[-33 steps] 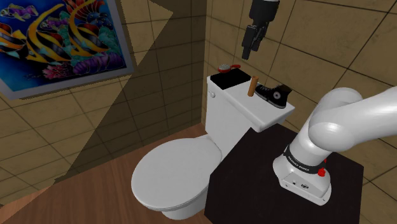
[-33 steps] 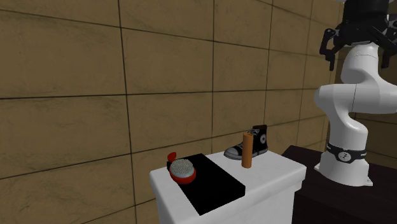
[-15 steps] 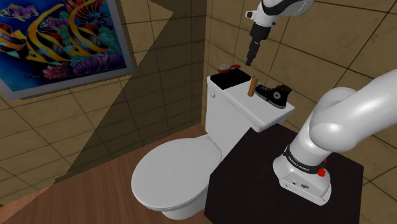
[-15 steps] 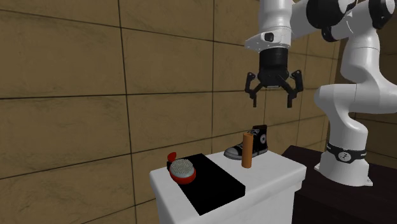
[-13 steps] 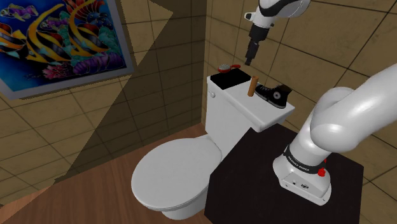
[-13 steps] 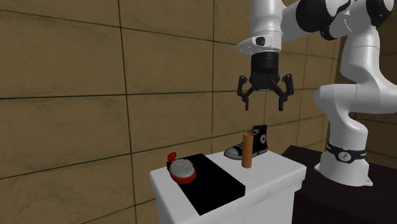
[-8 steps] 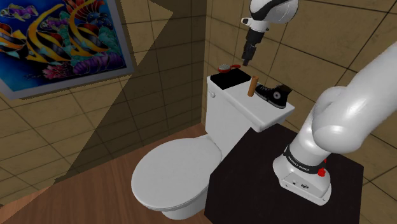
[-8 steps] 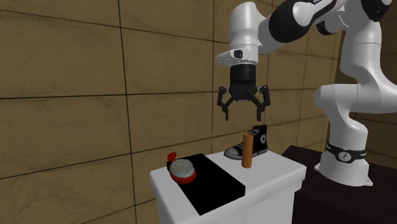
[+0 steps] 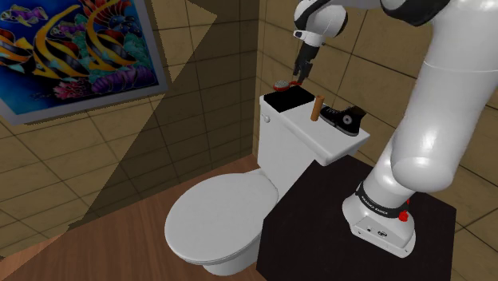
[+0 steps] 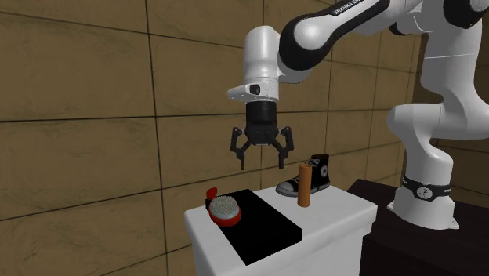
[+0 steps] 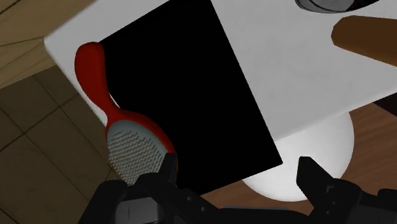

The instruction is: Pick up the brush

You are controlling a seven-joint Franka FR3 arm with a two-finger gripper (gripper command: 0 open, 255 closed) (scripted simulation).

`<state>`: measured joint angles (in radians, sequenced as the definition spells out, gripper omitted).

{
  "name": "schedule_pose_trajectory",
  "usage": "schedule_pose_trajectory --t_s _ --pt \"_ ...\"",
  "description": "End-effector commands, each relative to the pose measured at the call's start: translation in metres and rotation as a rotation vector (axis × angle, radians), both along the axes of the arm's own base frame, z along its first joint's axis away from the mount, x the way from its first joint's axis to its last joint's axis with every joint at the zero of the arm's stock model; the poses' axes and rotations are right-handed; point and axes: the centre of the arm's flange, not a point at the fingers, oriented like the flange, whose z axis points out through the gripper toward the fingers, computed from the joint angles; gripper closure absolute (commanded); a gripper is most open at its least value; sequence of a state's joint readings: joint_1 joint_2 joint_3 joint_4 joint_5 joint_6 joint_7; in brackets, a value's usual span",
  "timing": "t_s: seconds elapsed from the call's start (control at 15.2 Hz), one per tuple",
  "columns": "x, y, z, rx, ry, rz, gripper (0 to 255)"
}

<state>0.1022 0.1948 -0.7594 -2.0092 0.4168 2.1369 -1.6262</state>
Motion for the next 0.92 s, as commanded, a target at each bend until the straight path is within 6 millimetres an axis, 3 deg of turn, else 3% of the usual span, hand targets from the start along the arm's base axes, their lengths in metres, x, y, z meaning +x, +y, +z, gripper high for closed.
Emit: schedule_pose_trajectory --t_s 0.0,0.4,0.86 --pt "0.019 -0.016 -0.015 0.007 -0.014 0.047 0" --pt "0.080 -0.056 -0.051 0.020 -0.044 0.172 0" --pt "0.084 -0.059 -0.086 0.021 -0.046 0.182 0"
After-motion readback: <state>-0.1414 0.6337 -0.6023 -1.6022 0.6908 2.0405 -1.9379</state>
